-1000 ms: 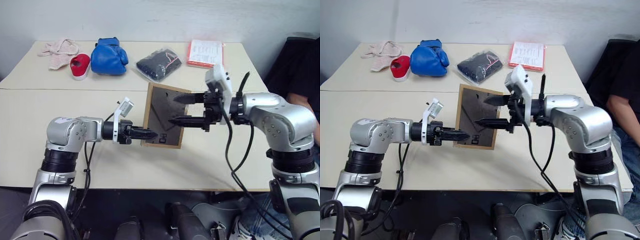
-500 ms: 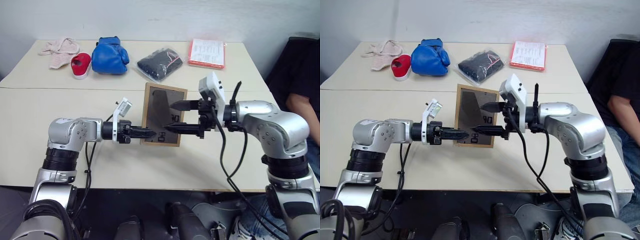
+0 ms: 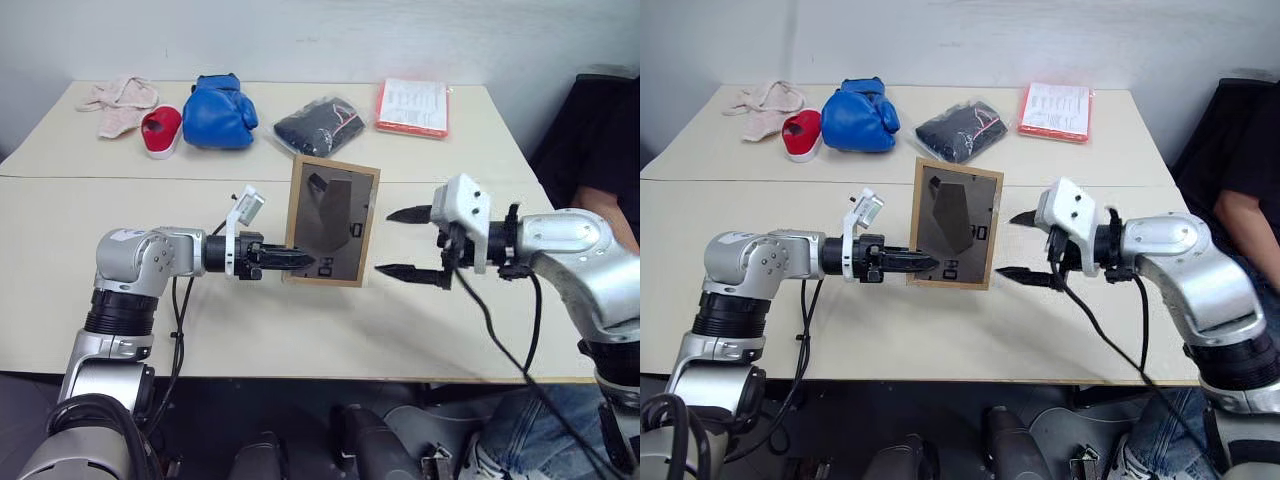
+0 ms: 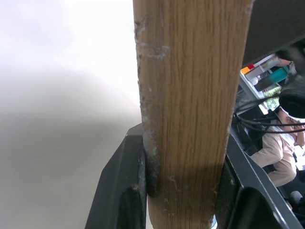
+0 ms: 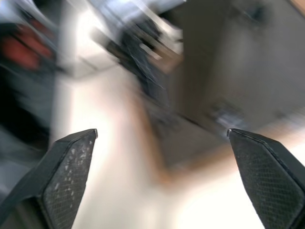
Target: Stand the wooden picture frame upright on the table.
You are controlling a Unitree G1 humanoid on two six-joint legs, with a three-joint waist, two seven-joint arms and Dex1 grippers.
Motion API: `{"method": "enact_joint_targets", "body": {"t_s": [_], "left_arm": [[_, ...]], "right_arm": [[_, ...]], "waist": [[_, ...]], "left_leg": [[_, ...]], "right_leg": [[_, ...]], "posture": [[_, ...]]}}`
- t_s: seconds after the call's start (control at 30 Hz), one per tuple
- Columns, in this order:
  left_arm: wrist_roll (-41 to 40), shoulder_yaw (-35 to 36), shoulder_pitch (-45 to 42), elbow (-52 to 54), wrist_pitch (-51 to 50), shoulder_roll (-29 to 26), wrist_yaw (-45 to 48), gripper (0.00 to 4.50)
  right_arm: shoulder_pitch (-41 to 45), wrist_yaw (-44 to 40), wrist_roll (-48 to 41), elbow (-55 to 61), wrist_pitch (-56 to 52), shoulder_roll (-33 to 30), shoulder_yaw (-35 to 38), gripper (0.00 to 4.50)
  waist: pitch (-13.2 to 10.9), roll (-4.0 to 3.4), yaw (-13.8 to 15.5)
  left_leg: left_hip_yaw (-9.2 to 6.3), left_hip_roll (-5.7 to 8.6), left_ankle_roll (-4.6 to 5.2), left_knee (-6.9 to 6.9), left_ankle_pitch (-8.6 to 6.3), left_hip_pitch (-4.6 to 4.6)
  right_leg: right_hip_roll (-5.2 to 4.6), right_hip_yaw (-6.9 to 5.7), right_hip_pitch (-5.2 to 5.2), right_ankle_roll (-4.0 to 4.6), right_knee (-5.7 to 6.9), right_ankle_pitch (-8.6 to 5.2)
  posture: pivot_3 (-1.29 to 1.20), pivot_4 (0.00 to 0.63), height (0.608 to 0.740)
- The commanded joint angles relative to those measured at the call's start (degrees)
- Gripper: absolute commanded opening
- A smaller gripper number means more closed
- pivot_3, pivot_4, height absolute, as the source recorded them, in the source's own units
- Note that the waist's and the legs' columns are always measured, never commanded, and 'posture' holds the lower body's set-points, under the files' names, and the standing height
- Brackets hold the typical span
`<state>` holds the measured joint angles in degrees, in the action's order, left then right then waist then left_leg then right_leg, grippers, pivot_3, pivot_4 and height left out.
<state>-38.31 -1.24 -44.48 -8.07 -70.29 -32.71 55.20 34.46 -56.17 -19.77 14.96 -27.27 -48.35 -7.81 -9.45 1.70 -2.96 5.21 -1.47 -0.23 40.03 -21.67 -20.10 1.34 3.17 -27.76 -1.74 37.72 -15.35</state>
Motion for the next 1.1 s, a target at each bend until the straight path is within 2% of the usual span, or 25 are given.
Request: {"method": "enact_joint_targets", "body": {"t_s": [0.03,0.1,0.17,0.27,0.37,0.53,0.67,0.8,0.93,1.1], "left_arm": [[-1.44,0.25,-1.08,1.97,0.22,-0.94,1.79,1.27],[-1.51,0.58,-1.19,1.82,-0.19,-0.95,1.62,1.27],[-1.58,0.77,-1.38,1.64,-0.47,-1.0,1.61,1.27],[-1.93,0.9,-1.2,2.64,-1.14,-1.69,1.85,1.27],[-2.28,0.9,-1.29,3.02,-1.77,-2.23,2.28,1.27],[-3.67,1.41,-2.13,2.96,-3.61,-2.69,3.07,1.27],[-3.94,1.8,-2.64,2.84,-4.23,-3.03,2.84,1.27],[-4.59,2.3,-2.61,3.0,-5.11,-3.54,2.88,1.27],[-4.94,2.32,-2.13,3.24,-5.58,-3.39,2.67,1.27],[-4.97,2.07,-2.48,2.44,-5.55,-3.17,2.7,1.27]], "right_arm": [[0.44,6.79,19.89,-10.25,35.25,-0.67,-3.41,4.5],[2.02,15.73,29.95,-17.39,55.25,-0.31,-3.93,4.5],[4.07,23.29,37.5,-23.4,69.09,0.02,-3.99,4.5],[8.43,47.24,59.4,-29.0,85.31,0.46,-3.06,4.5],[12.88,61.63,73.09,-33.49,85.33,1.68,-6.52,4.5],[21.54,78.72,90.34,-43.31,79.02,4.88,-15.73,4.5],[26.36,88.24,96.65,-51.38,76.24,5.13,-22.15,4.5],[28.96,96.15,99.16,-53.8,75.06,4.44,-25.74,4.5],[31.31,104.49,101.39,-53.87,74.48,4.8,-29.0,3.58],[33.6,107.15,102.71,-56.14,74.26,6.89,-33.33,1.84]], "waist": [[-0.02,0.01,-0.12],[-0.04,0.01,-0.19],[-0.04,0.01,-0.27],[-0.05,0.01,-0.48],[-0.04,0.01,-0.62],[-0.04,0.01,-0.81],[-0.04,0.01,-1.17],[-0.04,0.01,-1.41],[-0.04,0.01,-1.98],[-0.05,0.0,-2.2]], "left_leg": [[0.04,0.02,0.01,-0.01,0.0,-0.01],[0.06,0.0,0.0,-0.02,0.01,-0.01],[0.09,0.0,-0.01,-0.02,0.02,0.01],[0.17,0.0,-0.05,0.0,0.04,0.03],[0.21,-0.03,-0.12,0.0,0.08,0.06],[0.28,-0.02,-0.14,0.0,0.1,0.1],[0.28,-0.03,-0.15,-0.02,0.11,0.11],[0.27,-0.01,-0.16,-0.03,0.11,0.1],[0.25,-0.01,-0.2,-0.04,0.13,0.11],[0.28,0.0,-0.3,-0.1,0.19,0.22]], "right_leg": [[0.0,0.03,-0.02,-0.01,-0.01,0.01],[0.04,0.04,-0.04,-0.01,-0.01,0.01],[0.04,0.08,-0.05,-0.01,0.01,0.01],[0.04,0.15,-0.09,-0.01,0.1,0.01],[0.08,0.21,-0.13,0.04,0.2,-0.02],[0.1,0.26,-0.13,0.07,0.24,-0.03],[0.1,0.25,-0.13,0.1,0.25,-0.05],[0.09,0.23,-0.13,0.1,0.23,-0.04],[0.1,0.23,-0.13,0.1,0.25,-0.04],[0.13,0.26,-0.11,0.12,0.32,-0.05]], "posture": [[0.0,0.15,0.74],[0.0,0.15,0.74],[0.0,0.15,0.74],[0.0,0.15,0.74],[0.0,0.15,0.74],[0.0,0.15,0.74],[0.0,0.15,0.74],[0.0,0.15,0.74],[0.0,0.15,0.74],[0.0,0.15,0.74]]}}
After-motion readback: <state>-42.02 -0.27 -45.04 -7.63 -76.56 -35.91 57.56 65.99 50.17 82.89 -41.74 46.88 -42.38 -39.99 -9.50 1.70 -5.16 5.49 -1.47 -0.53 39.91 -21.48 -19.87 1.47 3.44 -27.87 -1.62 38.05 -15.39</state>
